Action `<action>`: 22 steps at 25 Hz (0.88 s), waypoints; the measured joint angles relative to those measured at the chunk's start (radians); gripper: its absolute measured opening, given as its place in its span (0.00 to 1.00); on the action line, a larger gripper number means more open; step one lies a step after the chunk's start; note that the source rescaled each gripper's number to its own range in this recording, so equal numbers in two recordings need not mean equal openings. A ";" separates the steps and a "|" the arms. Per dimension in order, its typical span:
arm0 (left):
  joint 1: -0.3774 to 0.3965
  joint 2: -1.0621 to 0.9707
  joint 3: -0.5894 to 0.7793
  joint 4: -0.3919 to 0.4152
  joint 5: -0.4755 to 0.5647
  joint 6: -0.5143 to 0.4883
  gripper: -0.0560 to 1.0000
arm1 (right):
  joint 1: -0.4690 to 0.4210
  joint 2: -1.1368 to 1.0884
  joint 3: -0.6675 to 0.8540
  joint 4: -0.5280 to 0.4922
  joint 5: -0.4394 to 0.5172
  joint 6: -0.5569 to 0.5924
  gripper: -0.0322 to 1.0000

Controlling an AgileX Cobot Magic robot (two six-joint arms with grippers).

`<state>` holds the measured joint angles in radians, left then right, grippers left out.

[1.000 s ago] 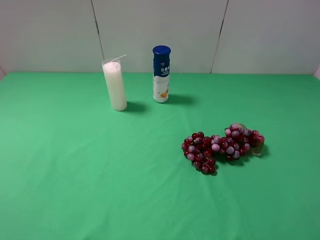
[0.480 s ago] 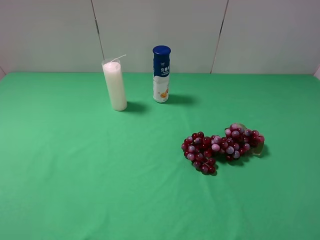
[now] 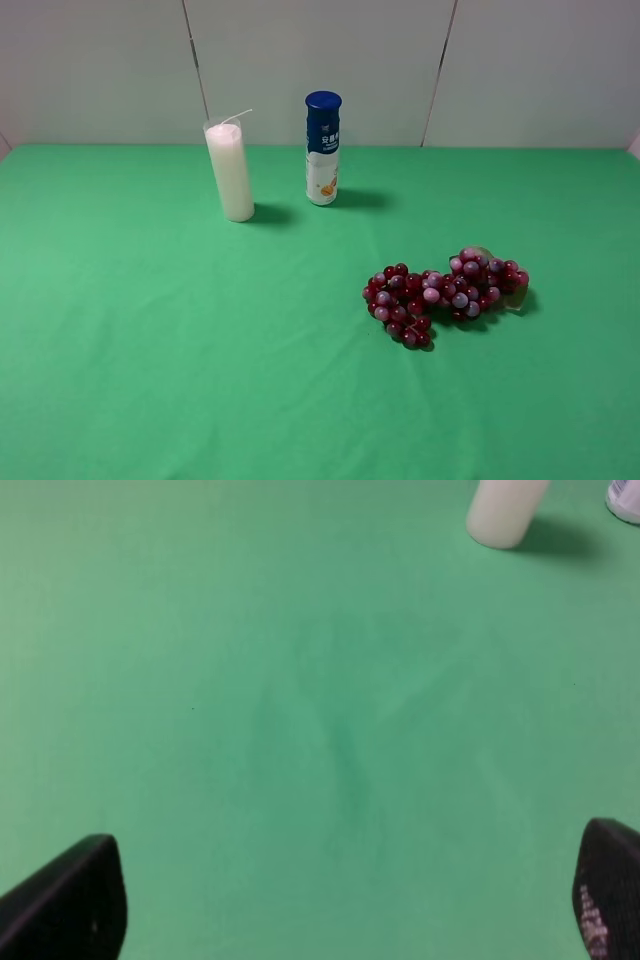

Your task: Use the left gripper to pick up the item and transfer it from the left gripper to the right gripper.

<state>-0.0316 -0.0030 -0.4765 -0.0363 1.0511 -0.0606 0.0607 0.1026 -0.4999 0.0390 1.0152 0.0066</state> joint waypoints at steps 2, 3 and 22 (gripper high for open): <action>0.000 0.000 0.000 0.000 0.000 0.000 0.87 | 0.000 -0.027 0.000 0.000 0.000 0.000 1.00; 0.000 0.000 0.000 0.000 0.000 0.000 0.87 | 0.000 -0.050 0.000 0.000 -0.001 0.000 1.00; 0.000 0.000 0.000 0.000 0.000 0.000 0.87 | -0.081 -0.107 0.000 0.000 -0.001 0.001 1.00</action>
<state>-0.0316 -0.0030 -0.4765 -0.0363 1.0511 -0.0606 -0.0206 -0.0043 -0.4999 0.0388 1.0142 0.0075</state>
